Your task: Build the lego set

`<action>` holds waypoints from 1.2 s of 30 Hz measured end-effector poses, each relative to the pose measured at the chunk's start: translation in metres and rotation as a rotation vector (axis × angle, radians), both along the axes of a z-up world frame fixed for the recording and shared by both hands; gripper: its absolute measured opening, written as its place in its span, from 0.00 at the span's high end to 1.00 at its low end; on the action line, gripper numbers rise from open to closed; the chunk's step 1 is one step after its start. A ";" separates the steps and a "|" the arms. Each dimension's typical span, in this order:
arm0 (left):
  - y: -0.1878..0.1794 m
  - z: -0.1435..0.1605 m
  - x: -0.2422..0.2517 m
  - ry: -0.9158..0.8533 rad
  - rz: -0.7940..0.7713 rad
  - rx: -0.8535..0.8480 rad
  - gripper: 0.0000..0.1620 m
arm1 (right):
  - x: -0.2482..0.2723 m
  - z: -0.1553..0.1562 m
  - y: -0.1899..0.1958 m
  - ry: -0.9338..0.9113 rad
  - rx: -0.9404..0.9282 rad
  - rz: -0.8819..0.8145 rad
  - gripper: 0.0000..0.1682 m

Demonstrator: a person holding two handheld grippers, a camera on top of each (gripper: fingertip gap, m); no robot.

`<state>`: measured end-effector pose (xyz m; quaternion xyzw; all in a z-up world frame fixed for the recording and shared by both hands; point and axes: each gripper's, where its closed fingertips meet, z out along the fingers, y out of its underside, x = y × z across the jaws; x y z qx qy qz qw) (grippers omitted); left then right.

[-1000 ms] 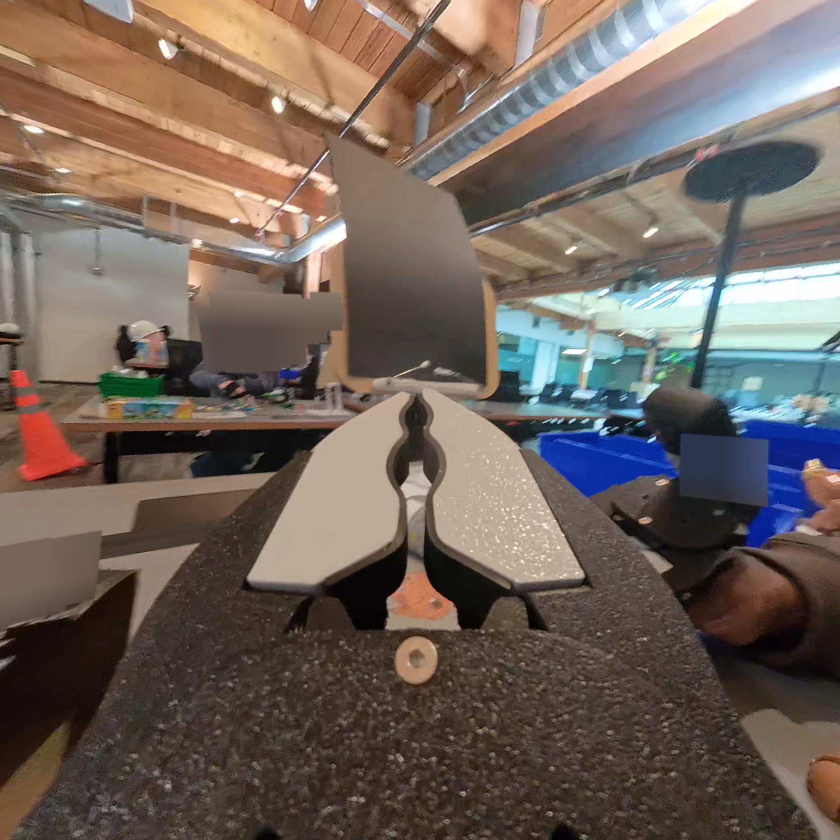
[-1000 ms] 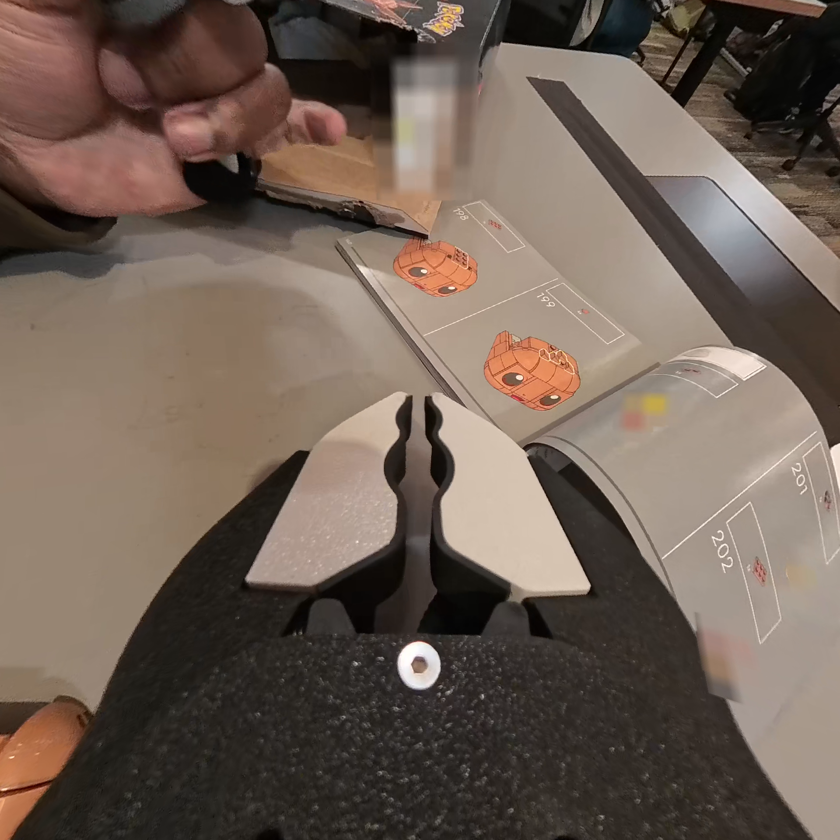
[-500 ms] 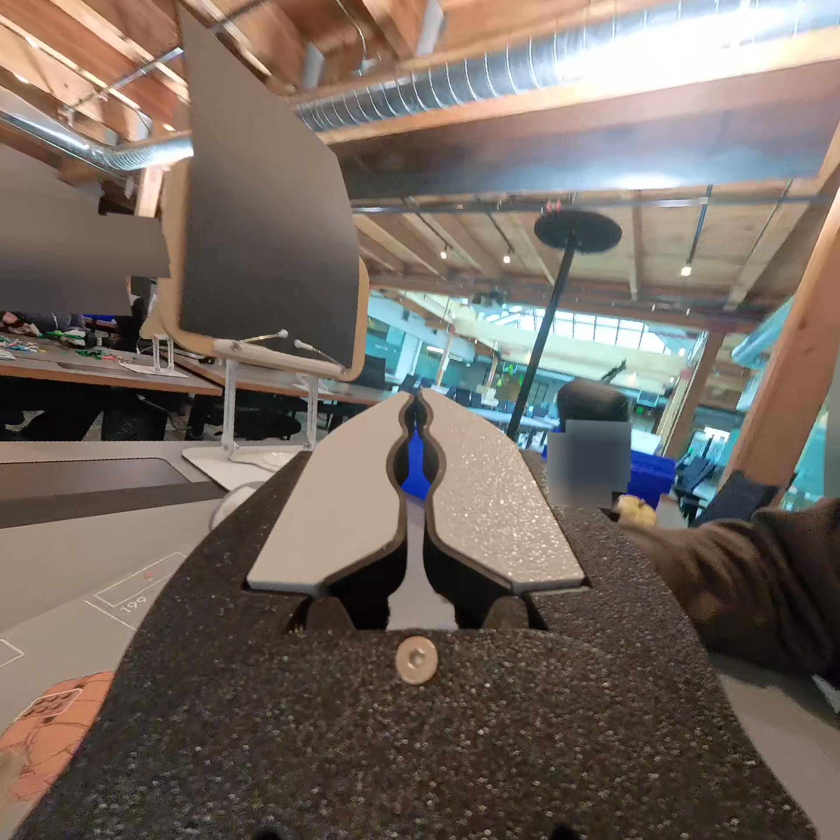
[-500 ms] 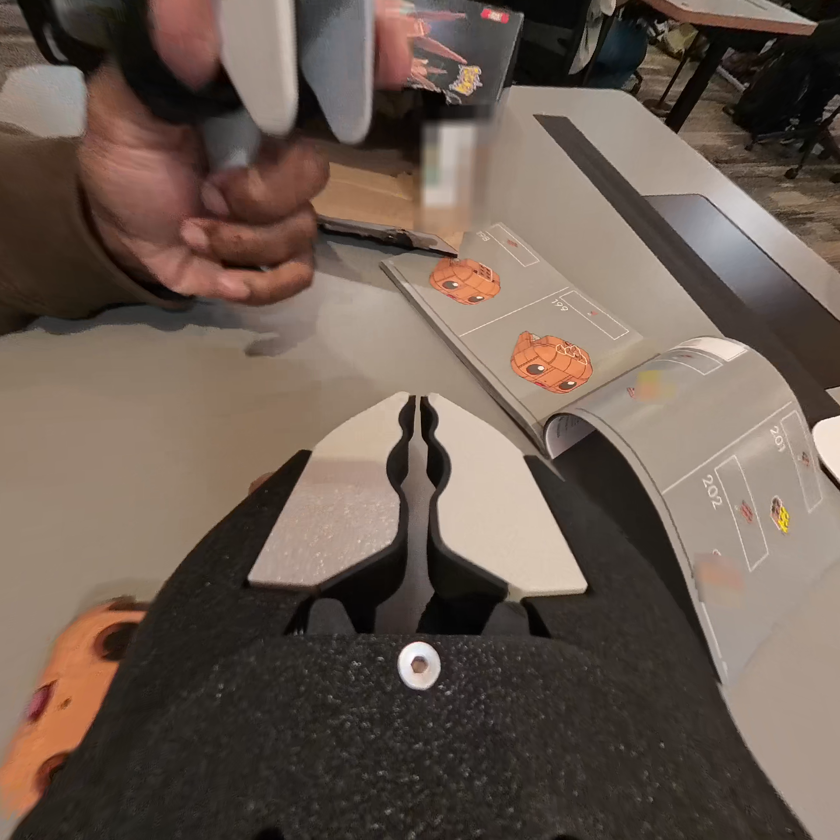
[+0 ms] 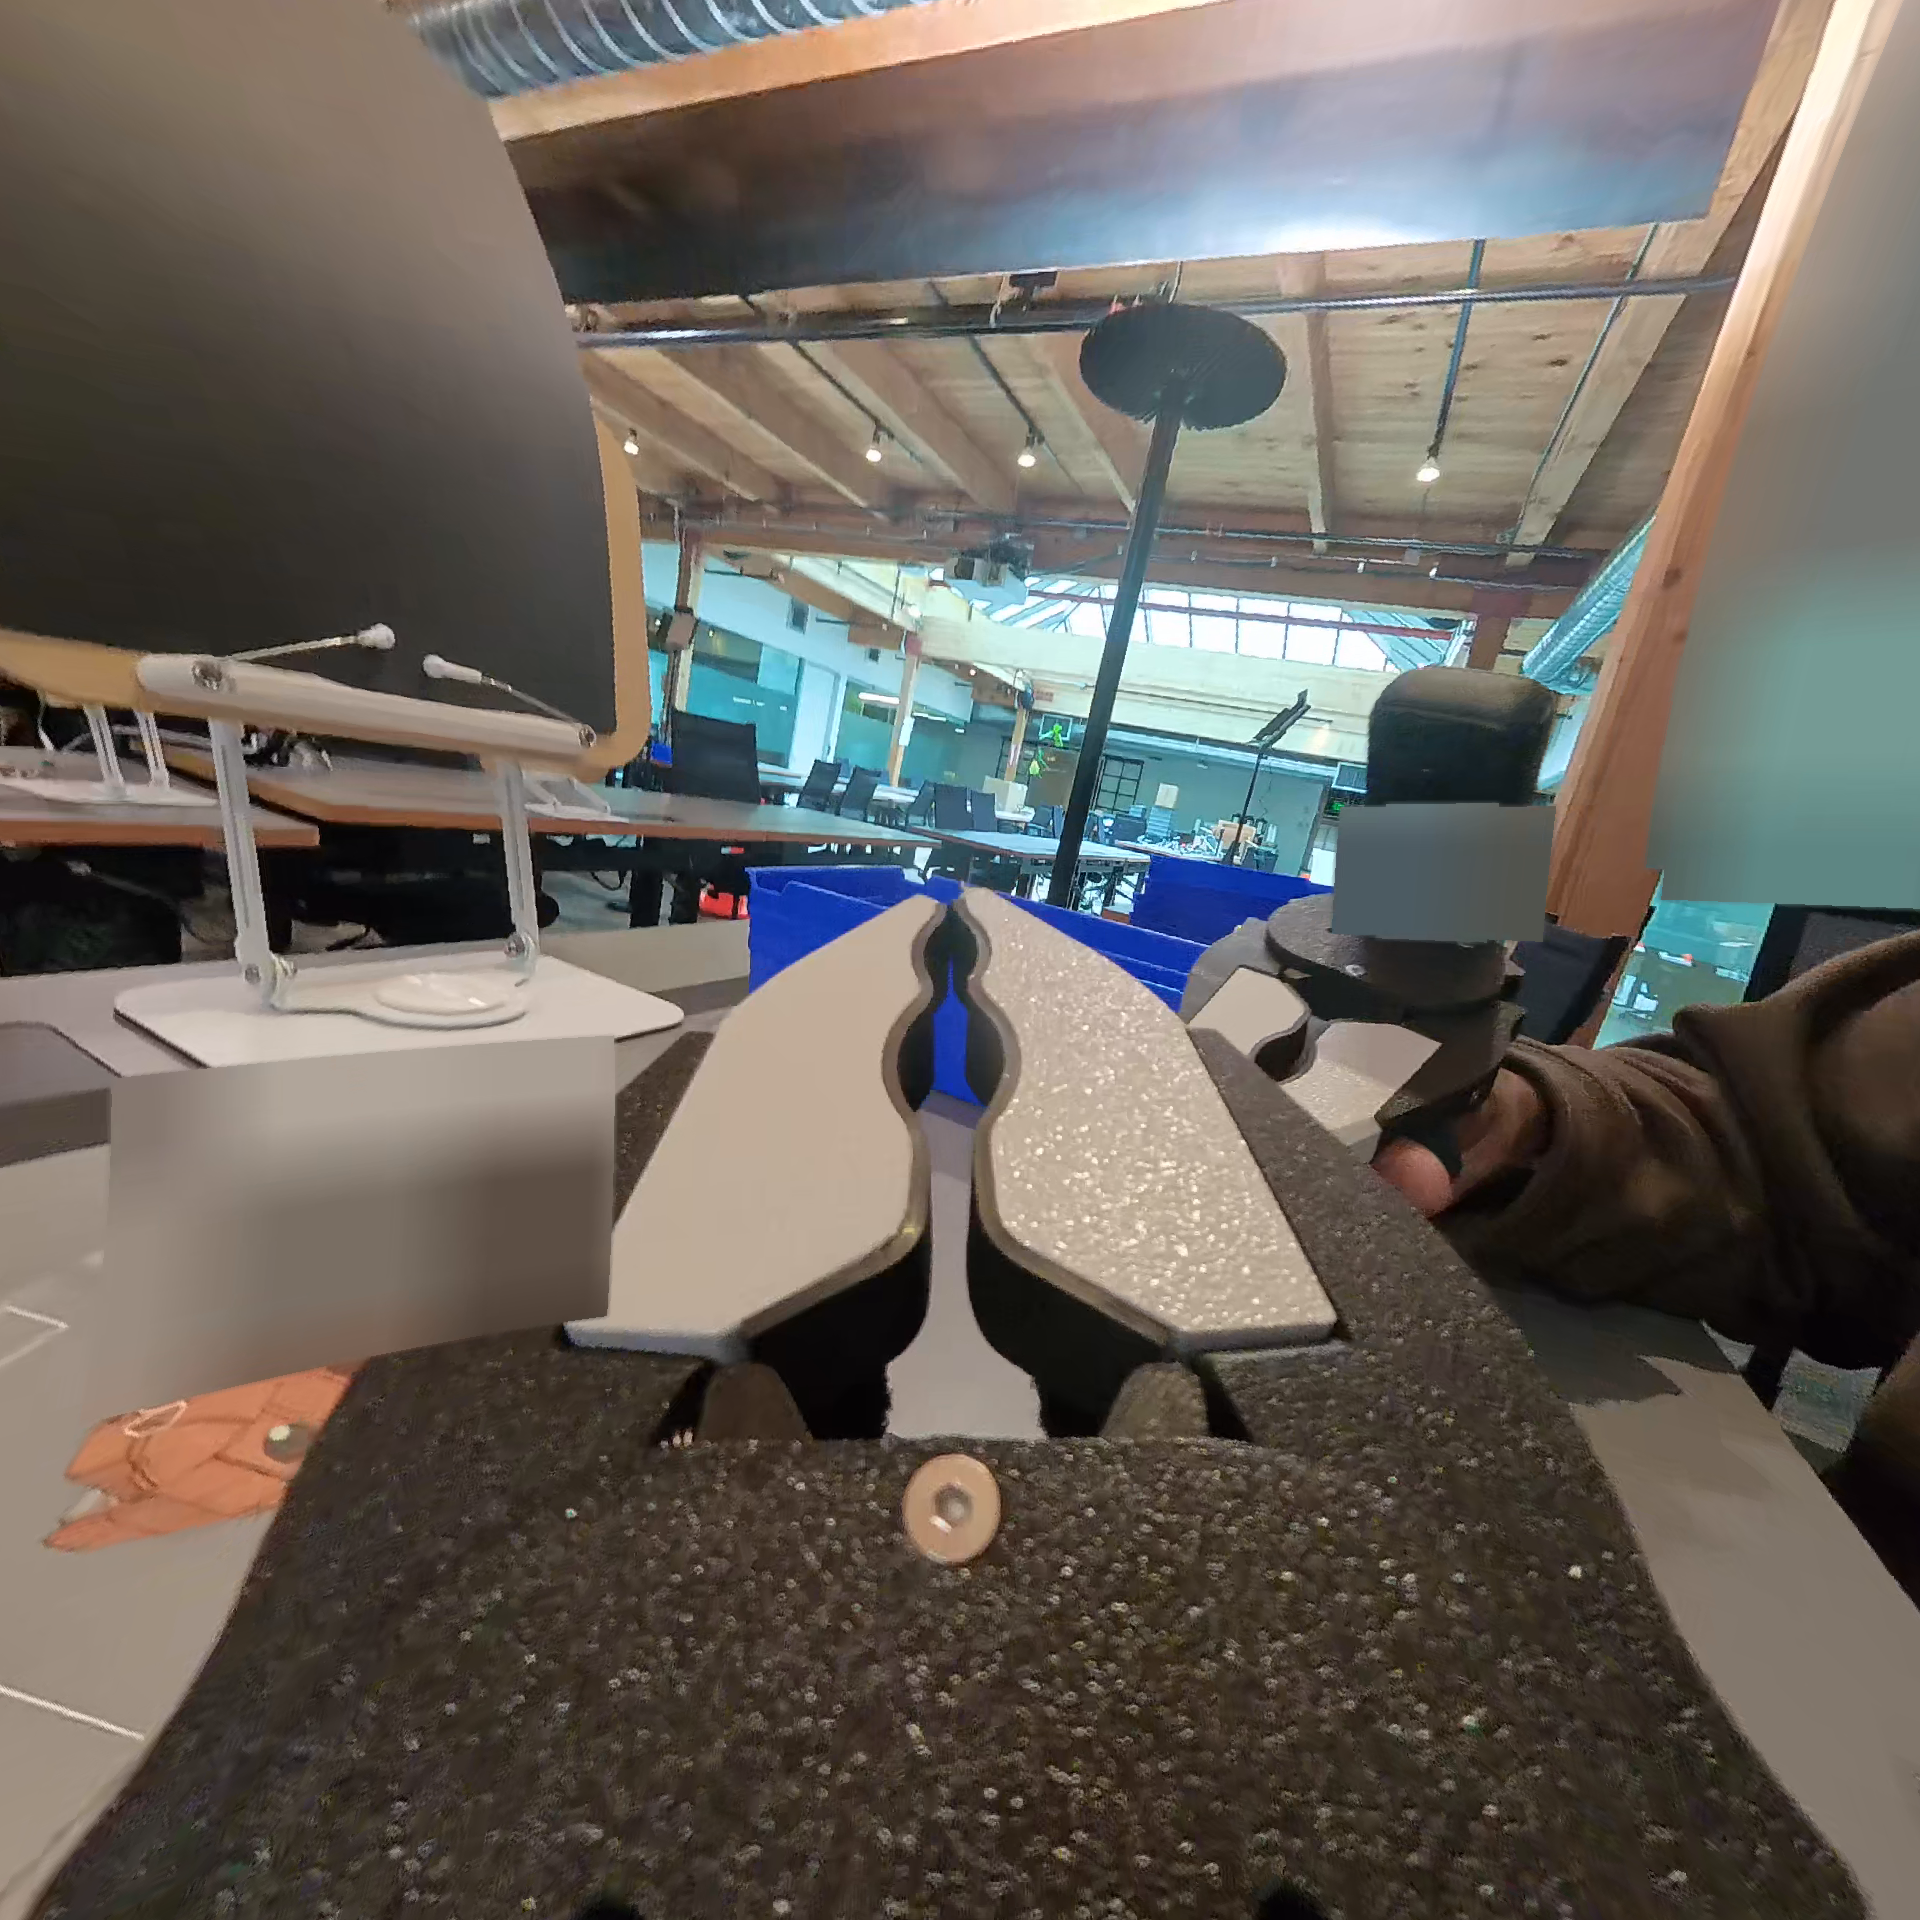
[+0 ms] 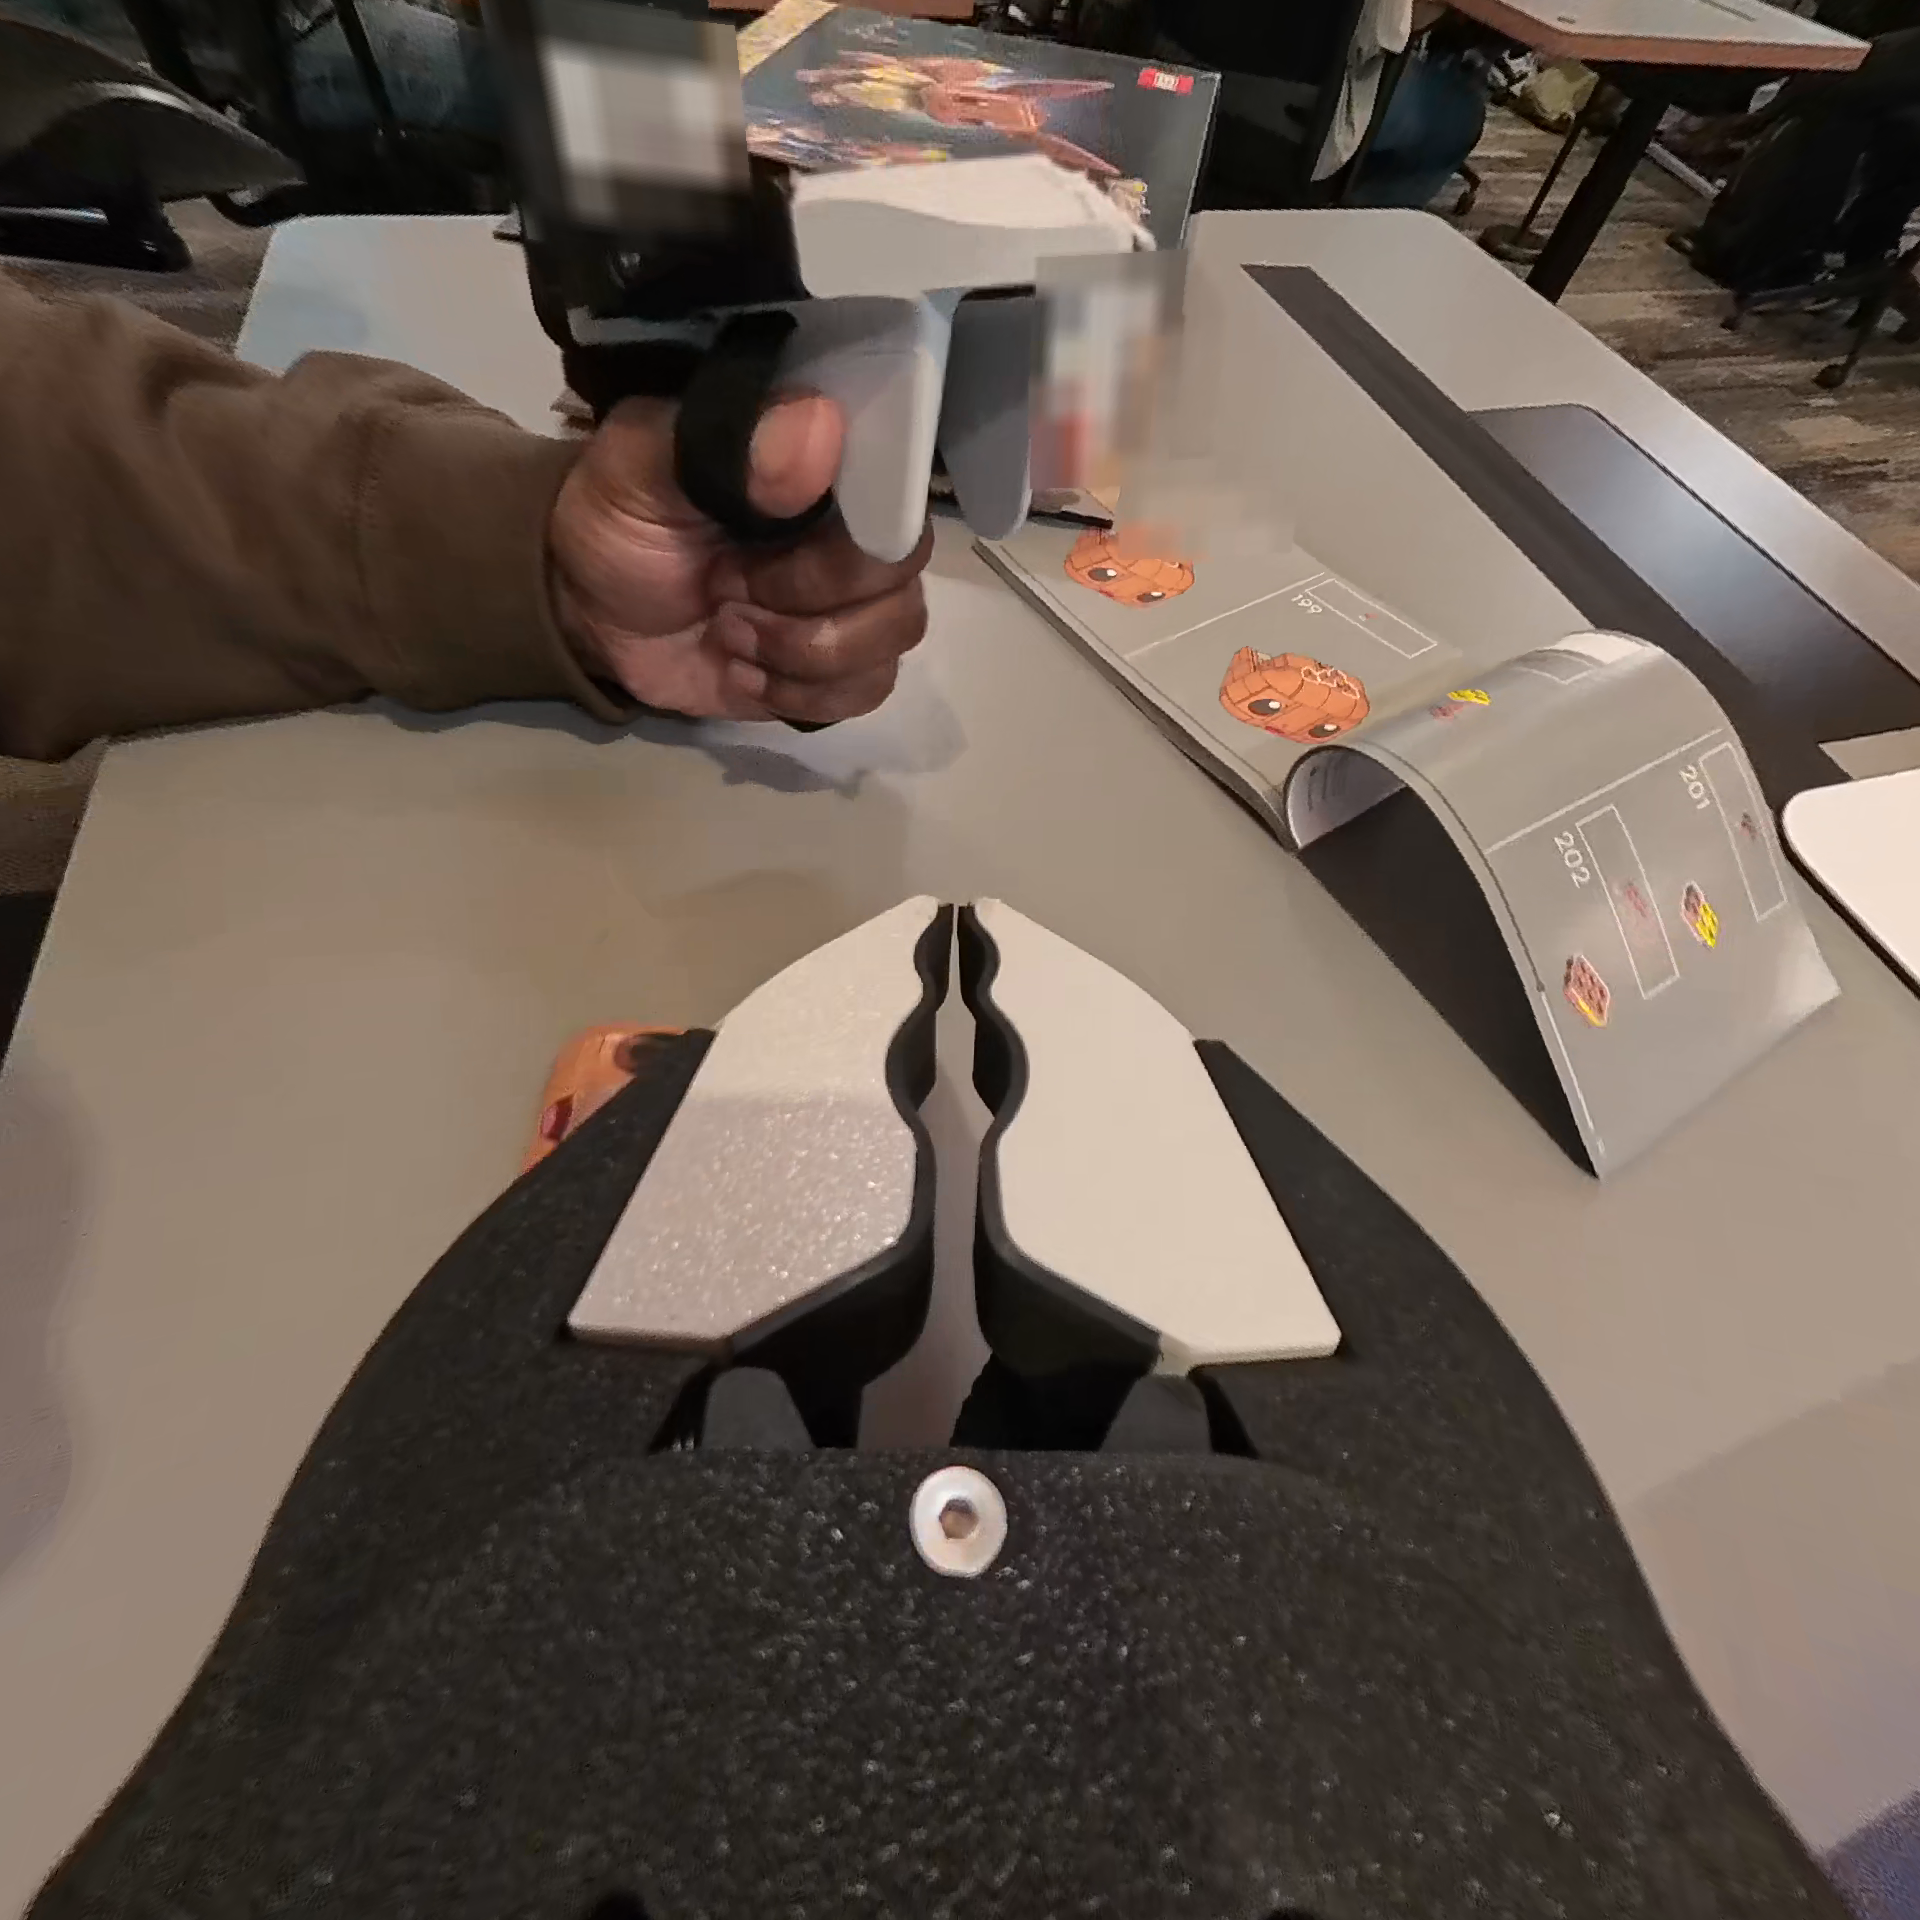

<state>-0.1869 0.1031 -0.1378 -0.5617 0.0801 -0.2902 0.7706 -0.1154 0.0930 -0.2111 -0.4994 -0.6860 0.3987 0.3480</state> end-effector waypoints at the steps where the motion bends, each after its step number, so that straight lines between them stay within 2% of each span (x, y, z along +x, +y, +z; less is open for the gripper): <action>1: 0.002 -0.001 0.000 -0.011 0.000 -0.017 1.00 | 0.004 0.000 0.001 -0.001 -0.001 -0.001 1.00; 7: 0.013 -0.012 0.008 -0.005 -0.008 -0.084 1.00 | 0.025 0.002 0.007 0.009 -0.006 -0.008 1.00; 11: 0.019 -0.019 0.014 -0.013 -0.040 -0.124 1.00 | 0.035 -0.008 0.010 -0.007 -0.016 -0.008 1.00; 15: 0.022 -0.030 0.021 0.059 -0.048 -0.172 1.00 | 0.039 -0.019 0.018 -0.035 -0.019 -0.024 1.00; 17: 0.024 -0.038 0.025 0.146 -0.034 -0.205 1.00 | 0.040 -0.024 0.026 -0.057 -0.015 -0.047 1.00; 22: 0.023 -0.080 0.037 0.539 0.014 -0.339 1.00 | 0.044 -0.038 0.055 -0.119 0.008 -0.145 1.00; 26: 0.016 -0.098 0.042 0.674 -0.009 -0.373 1.00 | 0.043 -0.049 0.062 -0.154 -0.045 -0.170 1.00; 31: 0.011 -0.096 0.043 0.660 -0.040 -0.357 1.00 | 0.040 -0.065 0.066 -0.196 -0.056 -0.172 1.00; 36: 0.010 -0.091 0.039 0.599 -0.056 -0.354 1.00 | 0.036 -0.068 0.071 -0.210 -0.054 -0.187 1.00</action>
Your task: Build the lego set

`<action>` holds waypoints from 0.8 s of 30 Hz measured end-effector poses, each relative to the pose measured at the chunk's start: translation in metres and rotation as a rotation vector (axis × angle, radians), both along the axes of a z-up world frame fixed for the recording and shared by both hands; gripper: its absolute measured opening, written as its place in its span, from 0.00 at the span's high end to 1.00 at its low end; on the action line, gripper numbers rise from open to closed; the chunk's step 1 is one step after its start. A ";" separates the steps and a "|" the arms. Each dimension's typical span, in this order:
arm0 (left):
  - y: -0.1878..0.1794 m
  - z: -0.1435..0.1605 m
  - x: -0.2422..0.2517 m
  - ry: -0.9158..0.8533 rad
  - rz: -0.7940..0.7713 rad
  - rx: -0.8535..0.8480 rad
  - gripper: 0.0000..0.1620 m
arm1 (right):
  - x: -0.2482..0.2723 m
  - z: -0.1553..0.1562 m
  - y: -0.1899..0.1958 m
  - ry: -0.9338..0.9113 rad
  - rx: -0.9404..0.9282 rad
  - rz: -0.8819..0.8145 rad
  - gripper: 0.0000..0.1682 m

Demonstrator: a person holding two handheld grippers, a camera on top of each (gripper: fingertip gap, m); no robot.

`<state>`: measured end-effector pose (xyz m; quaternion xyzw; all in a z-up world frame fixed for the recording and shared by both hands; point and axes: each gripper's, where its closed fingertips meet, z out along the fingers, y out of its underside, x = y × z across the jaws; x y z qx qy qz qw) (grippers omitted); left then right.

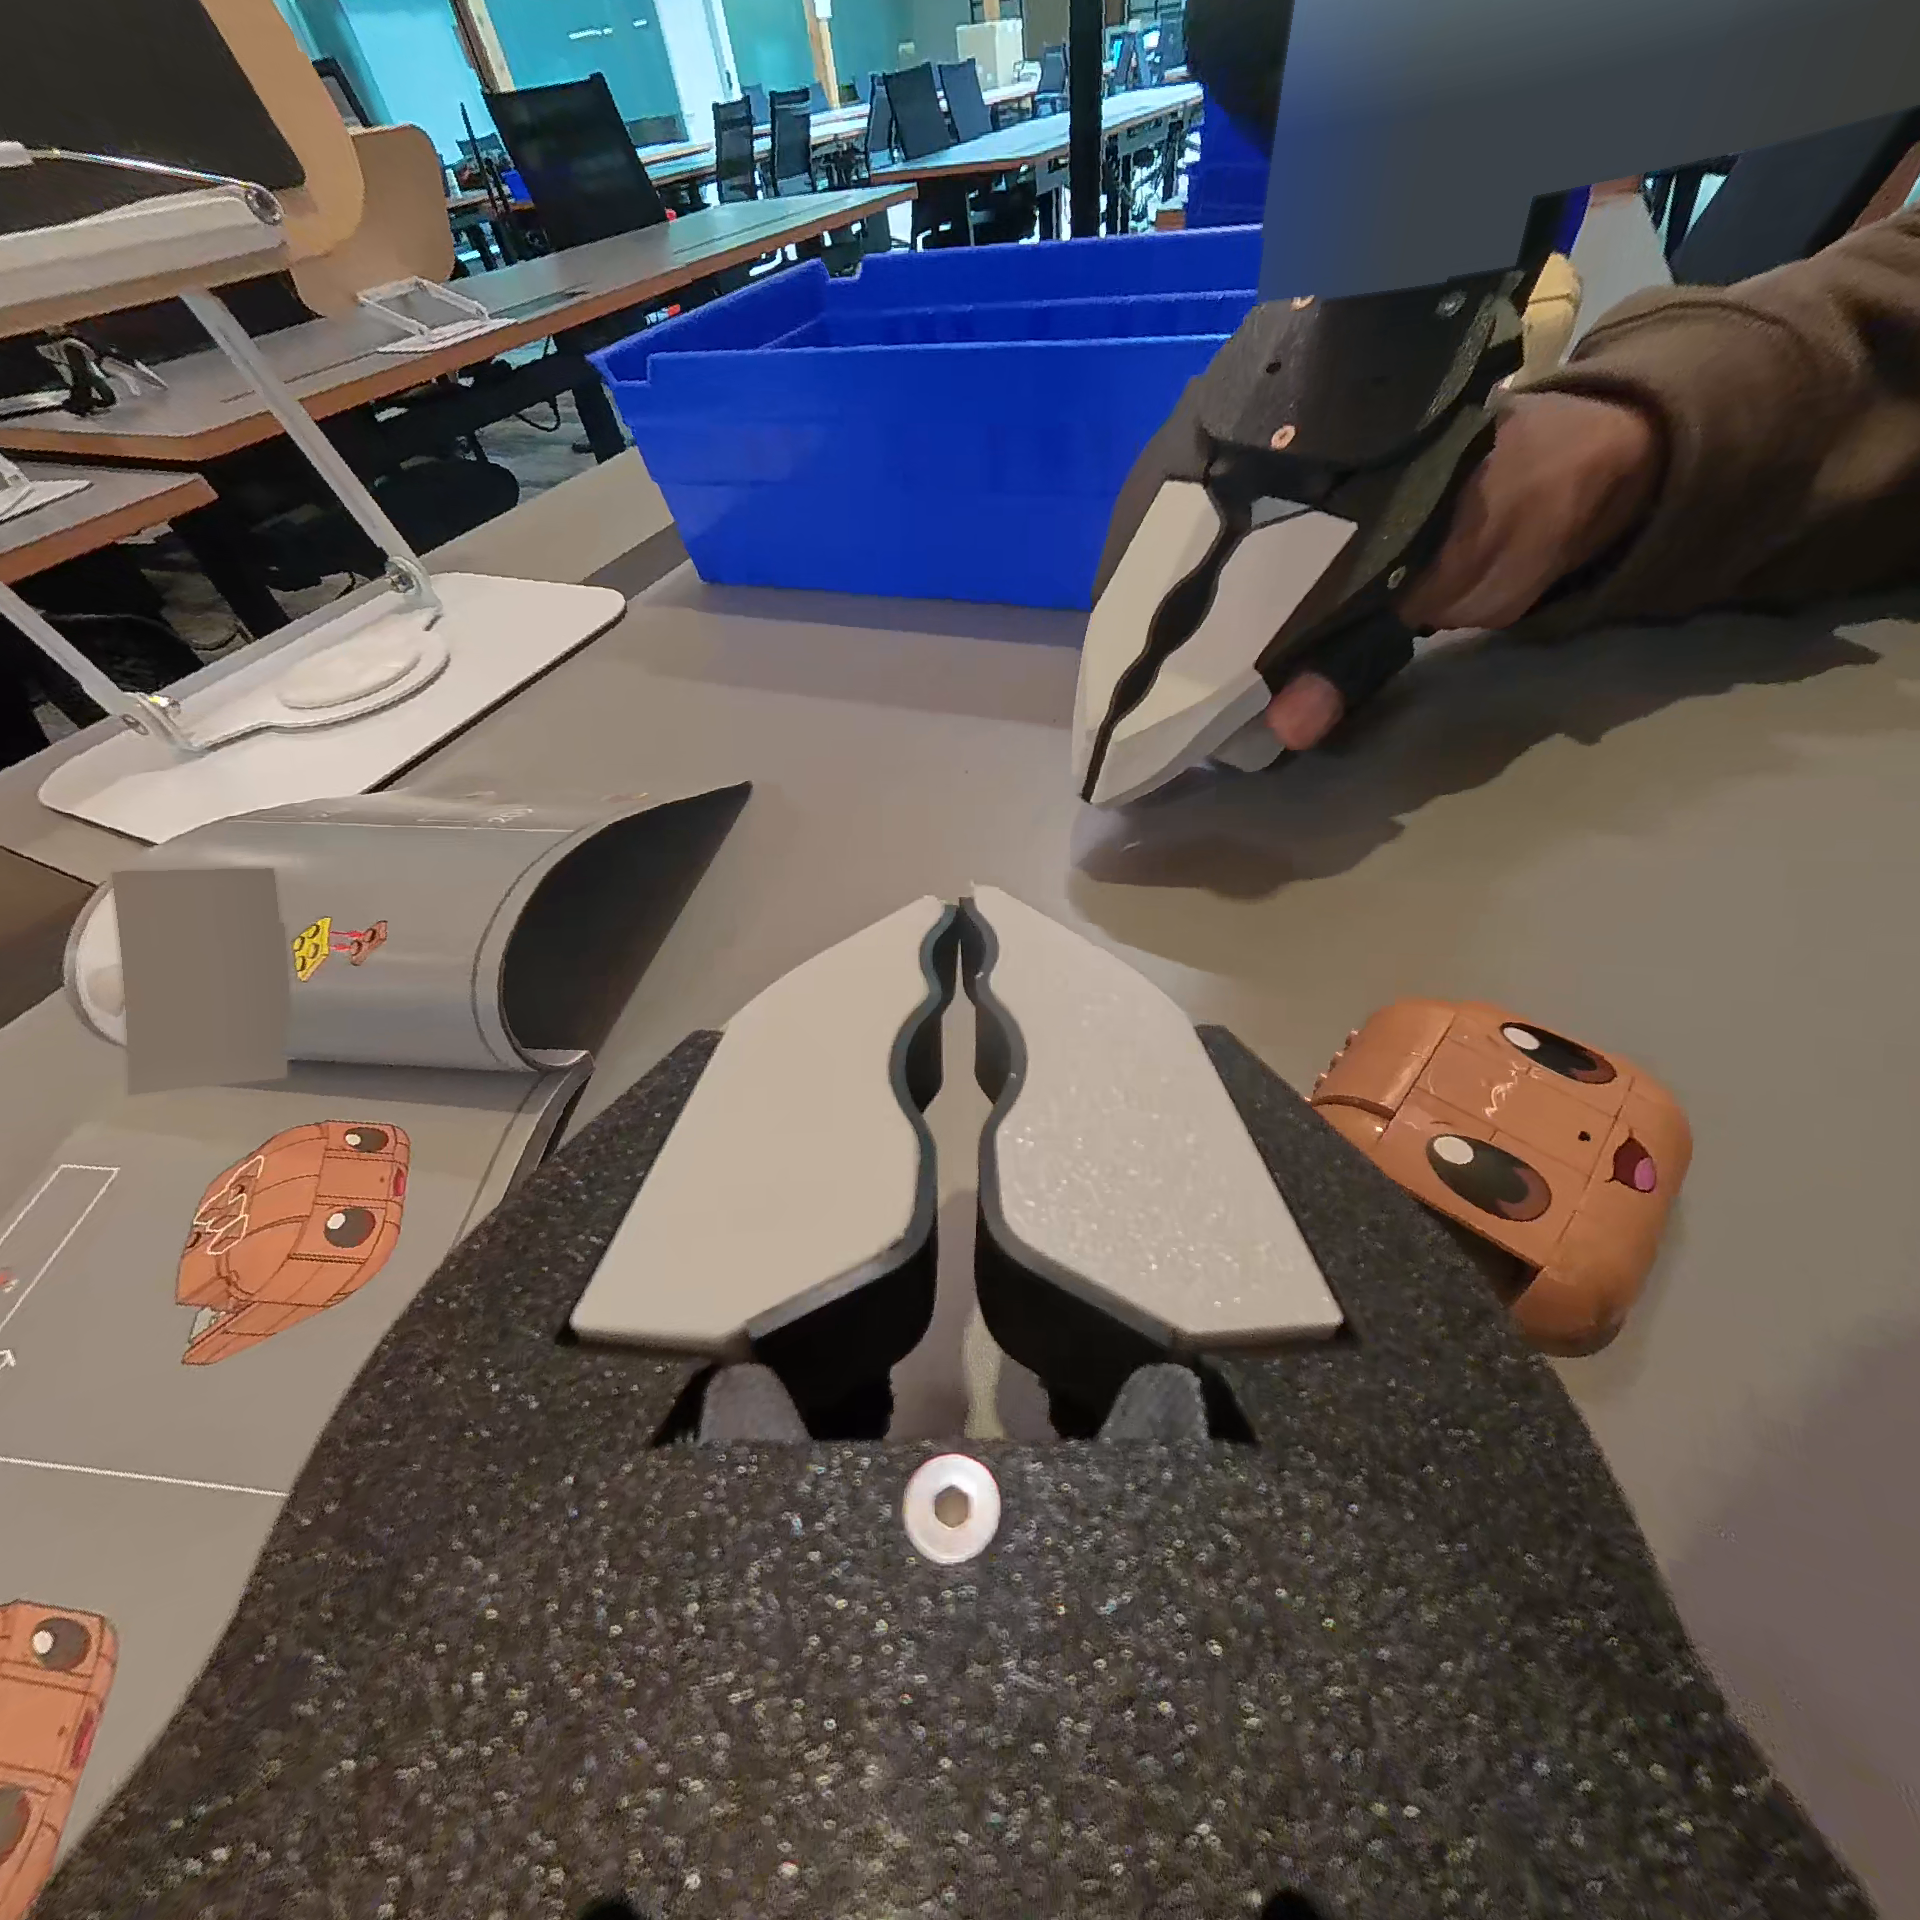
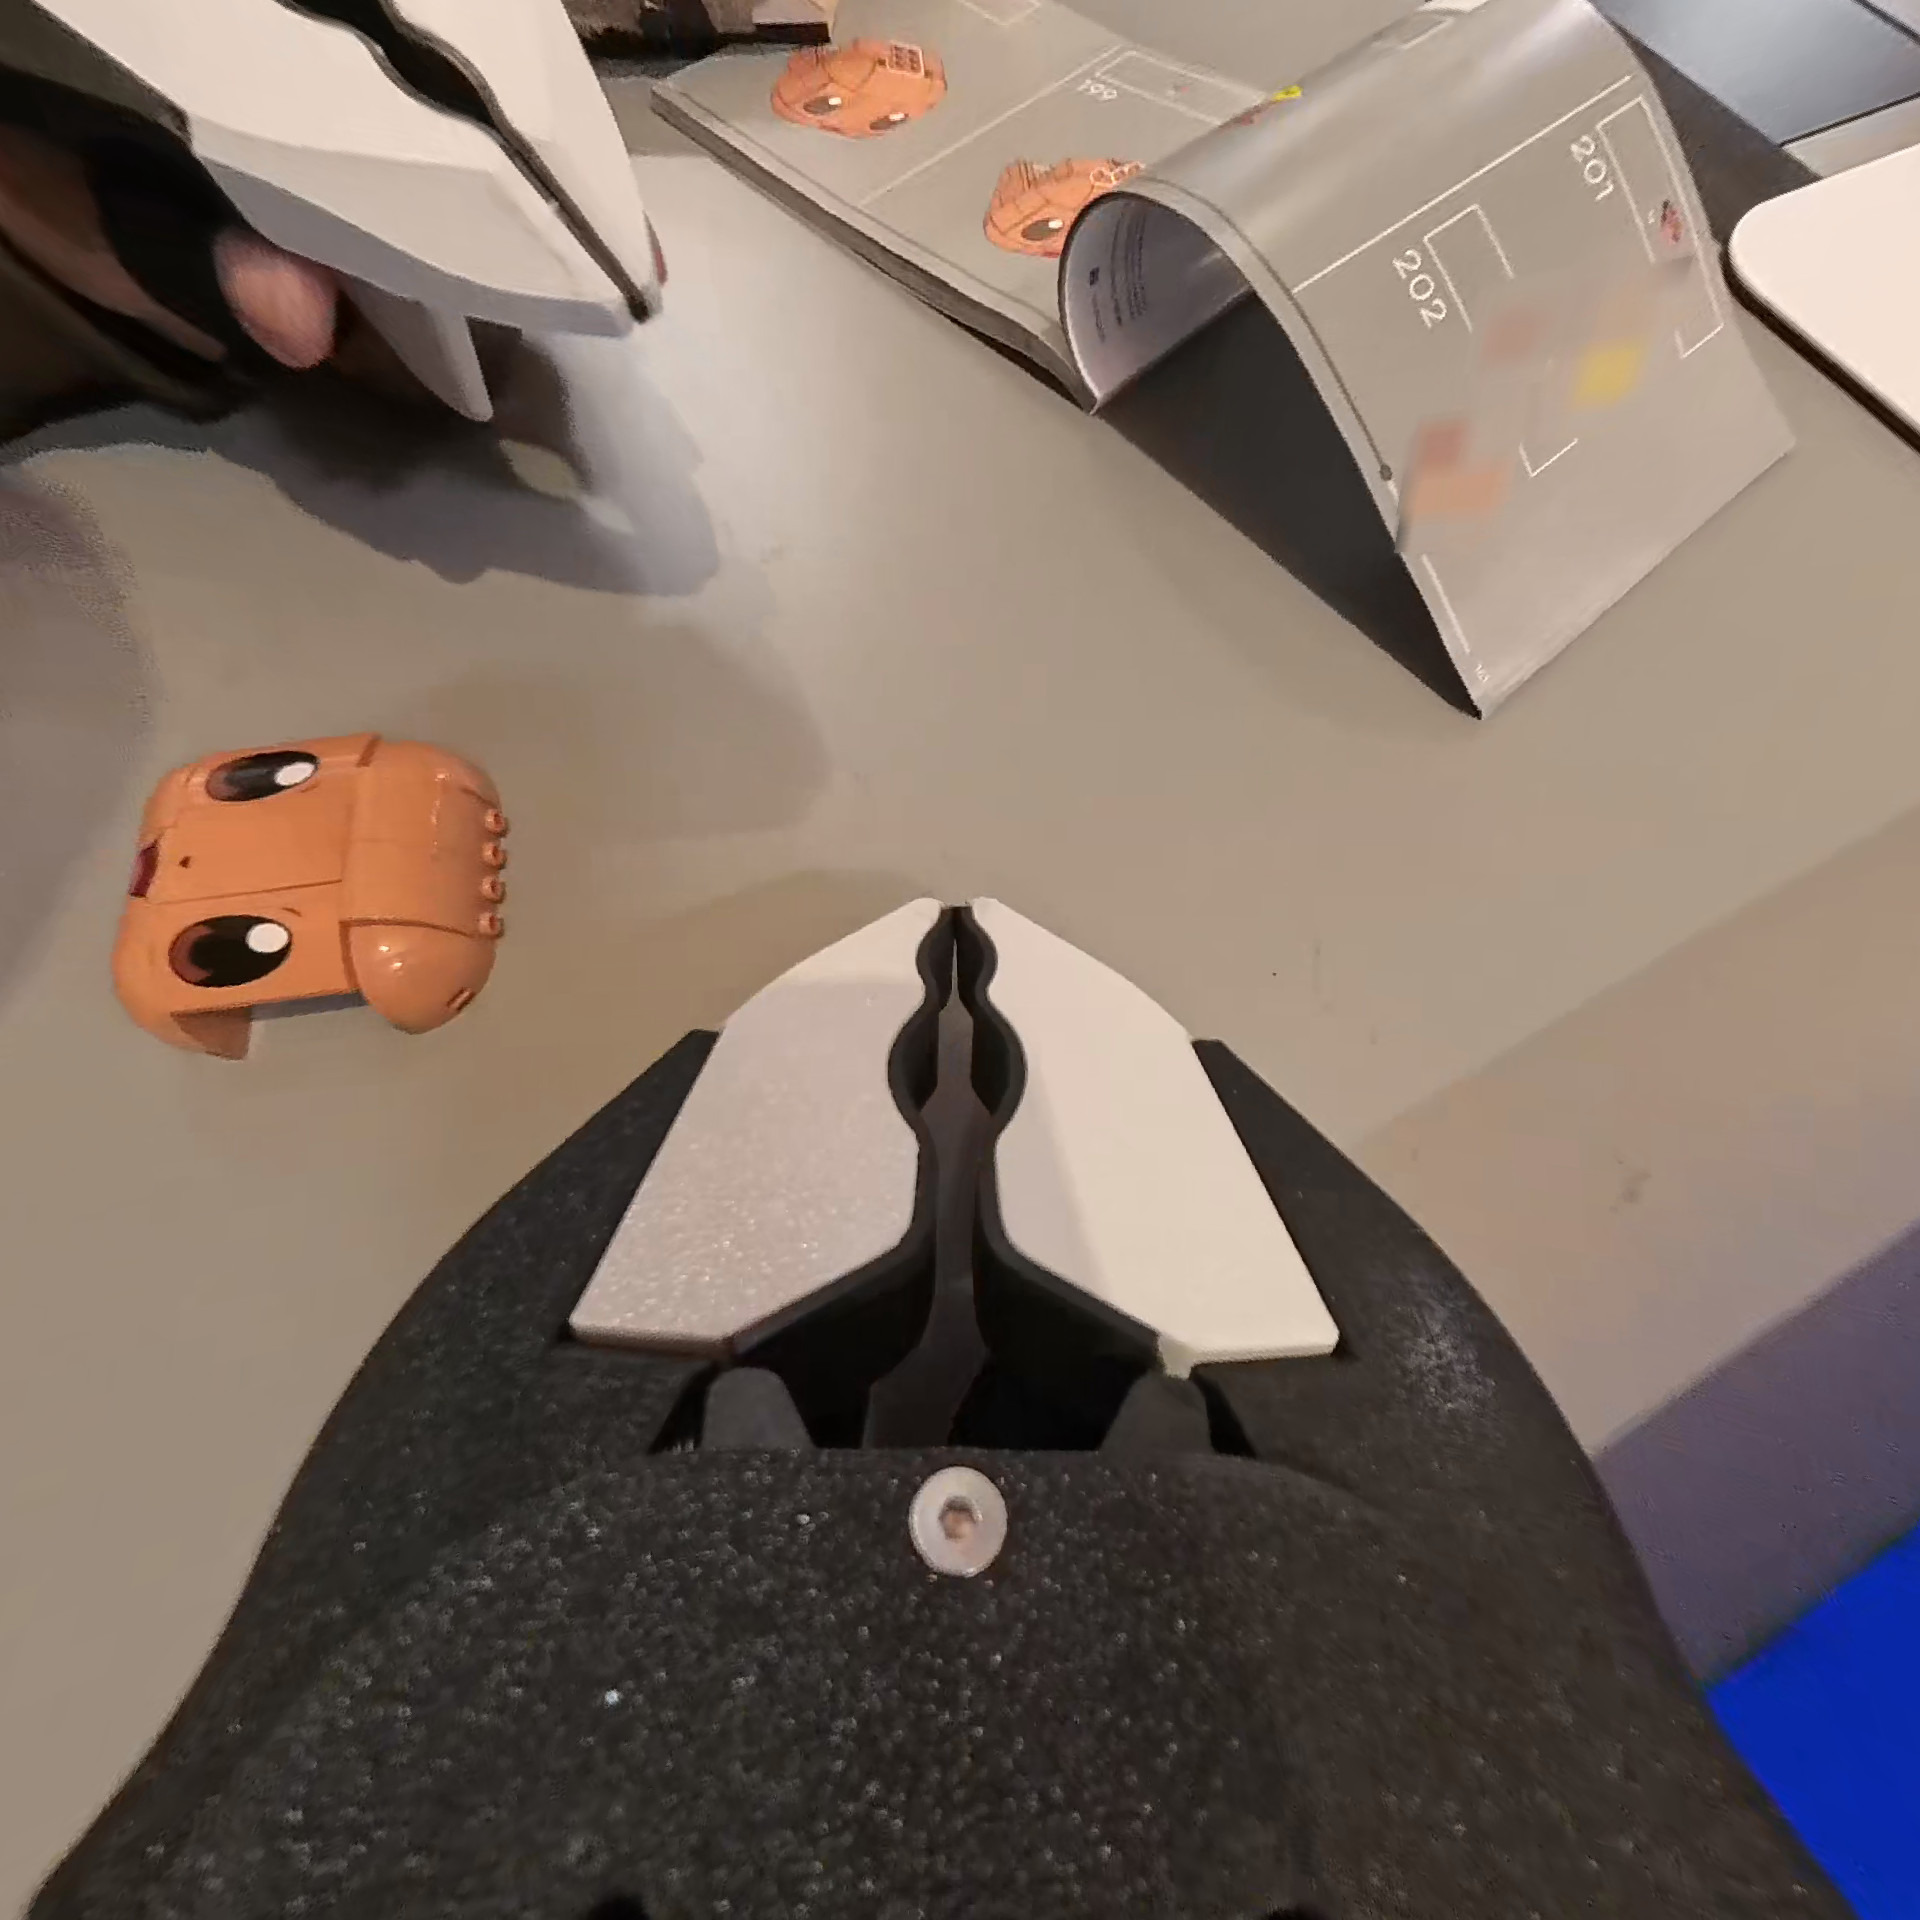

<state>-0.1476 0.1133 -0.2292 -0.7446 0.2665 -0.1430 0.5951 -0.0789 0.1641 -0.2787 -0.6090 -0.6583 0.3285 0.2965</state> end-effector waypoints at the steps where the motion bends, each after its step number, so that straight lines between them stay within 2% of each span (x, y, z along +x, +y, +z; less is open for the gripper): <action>1: 0.000 0.000 -0.001 -0.001 0.003 -0.001 1.00 | -0.001 -0.001 0.000 -0.005 0.001 -0.003 1.00; 24: 0.003 0.004 -0.014 -0.038 0.060 0.004 1.00 | 0.000 -0.002 -0.002 -0.005 -0.001 0.009 1.00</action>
